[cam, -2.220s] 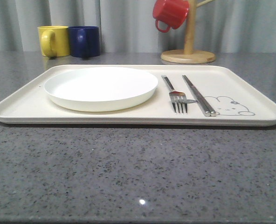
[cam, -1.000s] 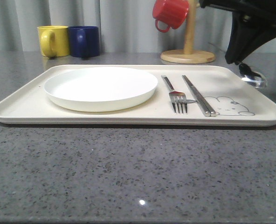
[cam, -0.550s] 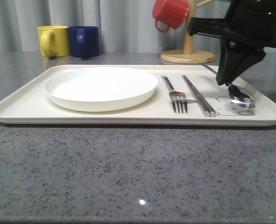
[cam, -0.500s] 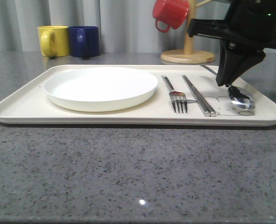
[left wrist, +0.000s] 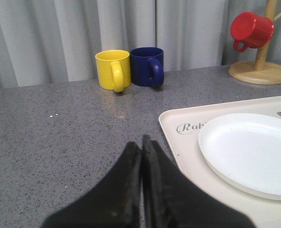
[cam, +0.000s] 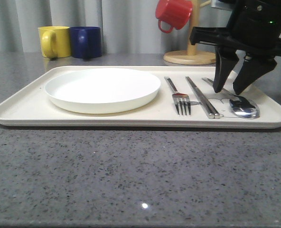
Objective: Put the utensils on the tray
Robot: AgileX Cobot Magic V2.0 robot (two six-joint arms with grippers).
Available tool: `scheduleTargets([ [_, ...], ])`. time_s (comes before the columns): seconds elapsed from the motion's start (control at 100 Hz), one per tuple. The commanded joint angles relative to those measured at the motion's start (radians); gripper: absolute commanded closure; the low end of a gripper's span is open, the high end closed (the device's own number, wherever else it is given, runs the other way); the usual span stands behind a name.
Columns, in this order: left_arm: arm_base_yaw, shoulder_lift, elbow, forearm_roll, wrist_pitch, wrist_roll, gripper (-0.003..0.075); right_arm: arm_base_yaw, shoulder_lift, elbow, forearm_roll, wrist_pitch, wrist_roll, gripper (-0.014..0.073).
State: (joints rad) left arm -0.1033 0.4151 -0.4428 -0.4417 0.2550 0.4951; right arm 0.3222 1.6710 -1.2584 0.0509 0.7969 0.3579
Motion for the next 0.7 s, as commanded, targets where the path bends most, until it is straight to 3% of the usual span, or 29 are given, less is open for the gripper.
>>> scheduleTargets([
  [0.0,0.000,0.006,-0.028,-0.014,-0.078,-0.004,0.0738,-0.002,-0.062,-0.030,-0.014,-0.030,-0.001,0.0271],
  [0.2,0.000,0.006,-0.028,-0.014,-0.078,-0.004,0.0738,-0.021,-0.142,-0.030,-0.068,-0.040,-0.001,0.0271],
  [0.46,0.000,0.006,-0.028,-0.014,-0.078,-0.004,0.0738,-0.141,-0.283,-0.026,-0.108,-0.012,-0.056,0.0271],
  [0.69,0.000,0.006,-0.028,-0.014,-0.078,-0.004,0.0738,-0.193,-0.474,0.096,-0.163,-0.057,-0.068,0.0272],
])
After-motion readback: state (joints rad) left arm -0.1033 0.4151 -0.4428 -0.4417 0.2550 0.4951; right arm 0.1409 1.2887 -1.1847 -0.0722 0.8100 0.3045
